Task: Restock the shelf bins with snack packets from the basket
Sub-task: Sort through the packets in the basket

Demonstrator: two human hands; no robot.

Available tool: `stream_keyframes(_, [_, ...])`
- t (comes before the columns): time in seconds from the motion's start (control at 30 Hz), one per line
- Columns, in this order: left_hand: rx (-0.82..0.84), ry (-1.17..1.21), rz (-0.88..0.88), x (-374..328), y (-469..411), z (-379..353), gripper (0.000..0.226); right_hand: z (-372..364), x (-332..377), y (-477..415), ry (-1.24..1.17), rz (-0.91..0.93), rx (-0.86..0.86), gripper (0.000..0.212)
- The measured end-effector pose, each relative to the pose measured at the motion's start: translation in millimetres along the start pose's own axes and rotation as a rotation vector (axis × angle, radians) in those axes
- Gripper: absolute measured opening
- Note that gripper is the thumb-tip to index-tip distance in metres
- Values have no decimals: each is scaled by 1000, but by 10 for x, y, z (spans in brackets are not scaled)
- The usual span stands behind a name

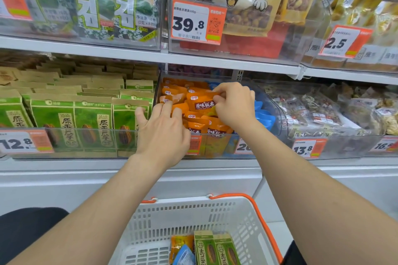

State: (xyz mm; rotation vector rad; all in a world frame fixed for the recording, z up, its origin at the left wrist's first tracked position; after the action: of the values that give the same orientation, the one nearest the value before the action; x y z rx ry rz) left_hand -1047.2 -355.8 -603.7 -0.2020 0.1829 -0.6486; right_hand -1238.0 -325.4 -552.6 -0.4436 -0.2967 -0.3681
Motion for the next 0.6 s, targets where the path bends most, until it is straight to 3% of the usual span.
stream_keyframes(0.1, [-13,-2,-4,-6,-1,-28,45,-56,-66,0,94,-14,167,27])
stream_keyframes(0.27, [-38,-70,-12,-49,-6,0,43,-7,-88,0,158,-45,383,53])
stream_keyframes(0.37, [-48,-85,-55,-55,-39,14,40,34,-87,17,52,-10,368,52])
stream_keyframes(0.5, [-46,-48,-183,-37,-104,0,47,160,-175,26,-175,4,225,51])
stream_keyframes(0.6, [-26,13,-301,-79,-113,-26,58,249,-332,17,-163,-64,193,52])
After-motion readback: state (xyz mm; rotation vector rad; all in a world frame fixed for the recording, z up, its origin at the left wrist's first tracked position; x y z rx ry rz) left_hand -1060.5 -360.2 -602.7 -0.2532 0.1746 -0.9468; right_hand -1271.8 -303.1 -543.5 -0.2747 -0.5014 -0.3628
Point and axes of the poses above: each hand's wrist, its own y-axis away from the middle knuckle, its own z-axis out of the back of the hand, x = y × z, the point moved 1 cm from there along -y, towards the middle knuckle, and after that the axes turned 12 degrees about x, right-handed, at the moved point
